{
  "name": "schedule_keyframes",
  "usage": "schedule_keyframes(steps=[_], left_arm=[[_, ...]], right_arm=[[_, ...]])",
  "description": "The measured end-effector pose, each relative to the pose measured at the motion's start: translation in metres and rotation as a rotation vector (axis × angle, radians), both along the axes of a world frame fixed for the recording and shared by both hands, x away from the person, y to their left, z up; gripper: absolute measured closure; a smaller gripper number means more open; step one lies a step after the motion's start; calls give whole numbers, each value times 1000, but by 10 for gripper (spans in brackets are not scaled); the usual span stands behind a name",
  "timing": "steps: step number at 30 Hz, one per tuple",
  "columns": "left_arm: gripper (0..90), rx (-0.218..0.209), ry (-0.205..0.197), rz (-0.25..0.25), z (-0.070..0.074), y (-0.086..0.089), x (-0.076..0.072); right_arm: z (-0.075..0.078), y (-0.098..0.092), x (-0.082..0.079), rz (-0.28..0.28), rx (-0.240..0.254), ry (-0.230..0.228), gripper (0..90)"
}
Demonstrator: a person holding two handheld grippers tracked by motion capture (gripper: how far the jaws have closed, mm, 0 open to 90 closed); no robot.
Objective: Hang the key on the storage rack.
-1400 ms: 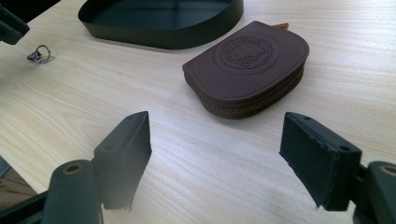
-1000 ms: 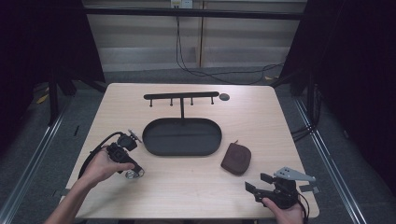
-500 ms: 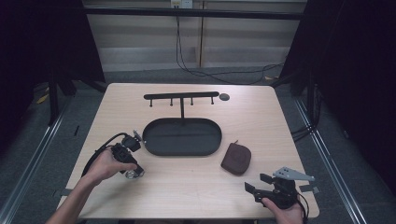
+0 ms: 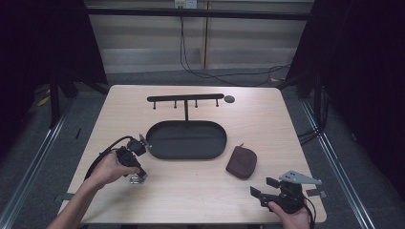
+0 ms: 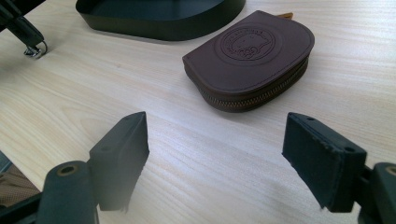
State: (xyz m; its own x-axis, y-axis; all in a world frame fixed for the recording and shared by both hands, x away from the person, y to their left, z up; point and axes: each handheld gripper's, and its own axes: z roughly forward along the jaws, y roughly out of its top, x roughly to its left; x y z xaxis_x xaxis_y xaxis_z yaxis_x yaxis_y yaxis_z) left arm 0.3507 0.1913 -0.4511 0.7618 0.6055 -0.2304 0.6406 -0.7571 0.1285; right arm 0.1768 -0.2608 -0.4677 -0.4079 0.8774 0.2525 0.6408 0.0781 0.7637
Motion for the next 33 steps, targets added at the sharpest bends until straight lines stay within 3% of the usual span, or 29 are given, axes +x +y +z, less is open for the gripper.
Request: schedule_keyframes(steps=[7,15,17,18,26,33], left_arm=[[890,13,3,-6,3,-2,-3],[891,31,-29,-29,22,1,-3],[891,34,-34,-20,28,3,-3],[891,33,-55,4,33,5,-3],[892,51,-62,7,45,14,-4],[892,68,-65,41,54,19,-3]], right_arm=[[0,0,0,-1,2,6,218],[0,0,0,2,-1,6,217],[-1,0,1,4,-2,9,216],[-1,1,1,4,-4,10,216],[-1,0,1,-9,-8,9,217],[-1,0,1,-9,-9,13,217]])
